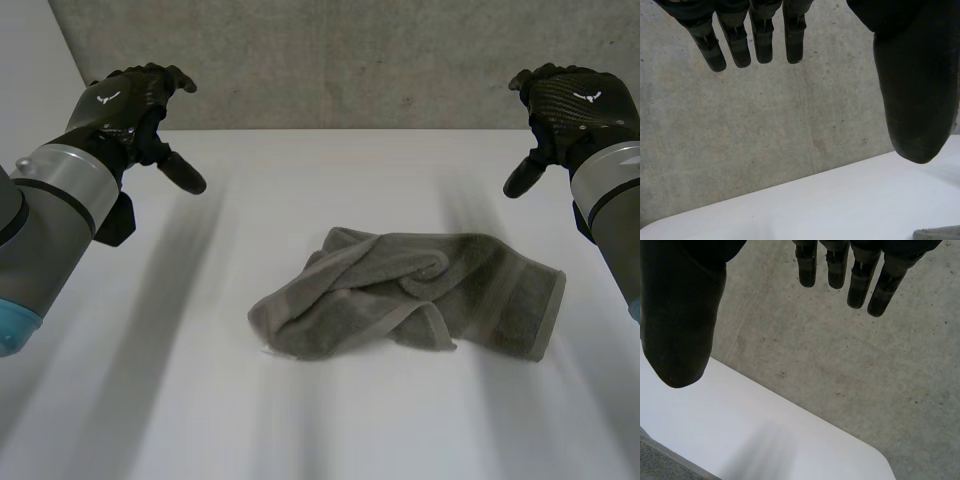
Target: Fold the towel.
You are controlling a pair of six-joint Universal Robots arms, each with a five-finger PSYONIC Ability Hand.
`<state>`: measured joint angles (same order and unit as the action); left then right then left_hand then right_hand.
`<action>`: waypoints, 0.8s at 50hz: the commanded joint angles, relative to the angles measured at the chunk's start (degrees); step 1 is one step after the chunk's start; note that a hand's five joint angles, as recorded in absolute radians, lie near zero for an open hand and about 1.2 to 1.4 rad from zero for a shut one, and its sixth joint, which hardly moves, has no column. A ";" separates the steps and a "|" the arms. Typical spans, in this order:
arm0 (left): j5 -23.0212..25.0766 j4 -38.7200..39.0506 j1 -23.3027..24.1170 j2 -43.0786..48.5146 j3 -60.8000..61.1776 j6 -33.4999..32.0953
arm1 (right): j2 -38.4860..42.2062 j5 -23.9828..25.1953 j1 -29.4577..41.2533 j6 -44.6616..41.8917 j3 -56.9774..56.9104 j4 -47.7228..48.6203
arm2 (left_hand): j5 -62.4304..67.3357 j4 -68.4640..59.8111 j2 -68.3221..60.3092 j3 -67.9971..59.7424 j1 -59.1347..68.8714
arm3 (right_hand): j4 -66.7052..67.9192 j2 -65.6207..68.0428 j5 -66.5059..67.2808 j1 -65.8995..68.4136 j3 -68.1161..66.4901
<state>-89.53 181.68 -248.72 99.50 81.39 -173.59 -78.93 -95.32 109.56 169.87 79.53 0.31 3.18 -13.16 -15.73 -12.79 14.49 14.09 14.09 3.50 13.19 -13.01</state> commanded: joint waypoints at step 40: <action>8.49 2.36 10.80 29.43 -5.46 -15.20 | 32.62 28.25 -6.64 -10.43 -7.90 3.03 | 36.57 3.16 -34.01 2.79 35.25 | -4.09 26.94 27.54 27.85 3.01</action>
<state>-81.05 183.30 -237.86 128.25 76.98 -189.18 -50.93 -66.94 102.67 159.25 73.42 -0.85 21.95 -13.16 -32.91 -12.79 32.63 14.09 29.54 20.04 28.60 -13.01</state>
